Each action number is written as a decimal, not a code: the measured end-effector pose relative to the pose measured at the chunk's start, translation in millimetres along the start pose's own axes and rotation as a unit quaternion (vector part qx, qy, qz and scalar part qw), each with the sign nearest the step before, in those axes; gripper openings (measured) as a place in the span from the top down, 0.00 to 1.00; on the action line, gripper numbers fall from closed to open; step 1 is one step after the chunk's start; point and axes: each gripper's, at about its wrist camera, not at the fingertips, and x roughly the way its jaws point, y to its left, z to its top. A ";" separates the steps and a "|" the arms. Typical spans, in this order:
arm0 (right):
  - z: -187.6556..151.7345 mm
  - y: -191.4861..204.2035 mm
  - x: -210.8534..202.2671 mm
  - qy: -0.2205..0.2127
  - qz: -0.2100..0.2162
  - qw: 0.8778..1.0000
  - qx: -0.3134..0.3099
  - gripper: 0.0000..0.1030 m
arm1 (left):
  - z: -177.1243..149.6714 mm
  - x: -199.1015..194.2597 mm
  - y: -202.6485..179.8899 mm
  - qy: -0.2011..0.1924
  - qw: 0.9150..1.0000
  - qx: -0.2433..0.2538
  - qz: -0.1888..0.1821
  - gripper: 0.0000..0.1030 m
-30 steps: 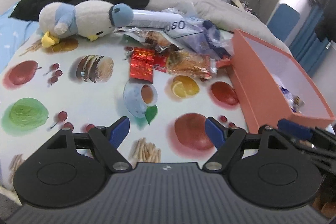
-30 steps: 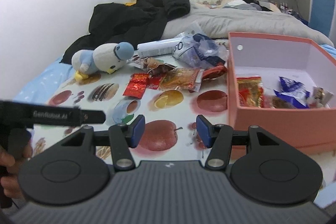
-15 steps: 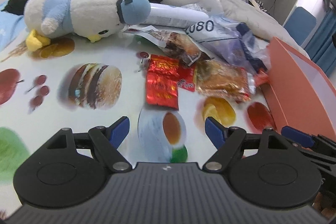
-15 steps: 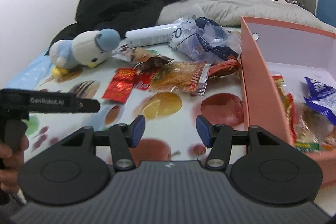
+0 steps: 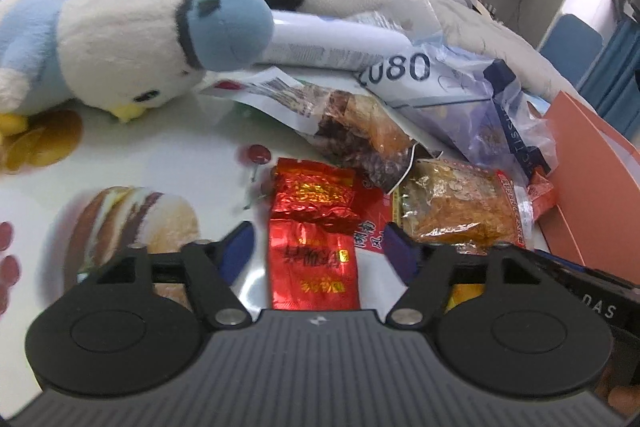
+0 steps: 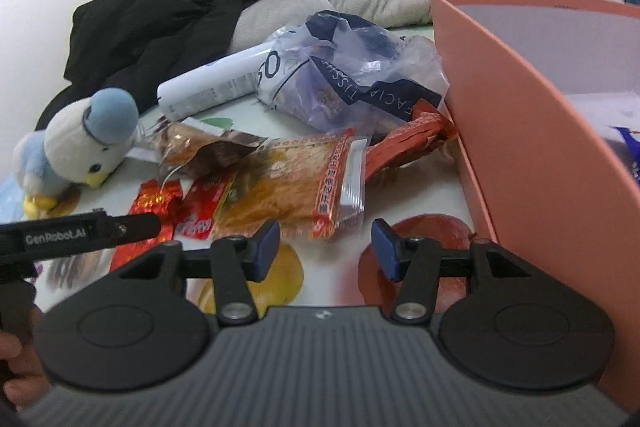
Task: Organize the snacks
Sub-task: 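Withdraw both tools from the pink box toward the remaining snacks, then grasp the red foil candy with left tool while right tool grasps the red spicy-strip packet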
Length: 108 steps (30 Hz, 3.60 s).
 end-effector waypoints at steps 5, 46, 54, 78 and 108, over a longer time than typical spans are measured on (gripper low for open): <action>0.3 -1.9 14.2 0.017 0.006 1.000 0.016 0.62 | 2.3 7.7 -5.4 -0.007 1.000 0.024 0.013 0.51; -103.4 13.5 -191.0 0.053 0.031 0.998 -0.010 0.88 | -137.3 -186.8 -14.7 0.049 0.999 -0.003 -0.010 0.91; -121.6 11.1 -202.0 0.091 0.050 0.995 -0.013 0.85 | -133.0 -184.4 -9.0 0.079 0.997 -0.007 0.018 0.90; -109.1 13.8 -186.3 0.058 0.099 0.977 -0.180 0.22 | -112.7 -180.3 -20.9 0.069 0.997 0.005 0.020 0.26; -113.1 19.5 -125.1 0.074 0.113 0.964 -0.227 0.65 | -124.4 -126.1 -31.0 0.082 0.988 0.122 0.051 0.46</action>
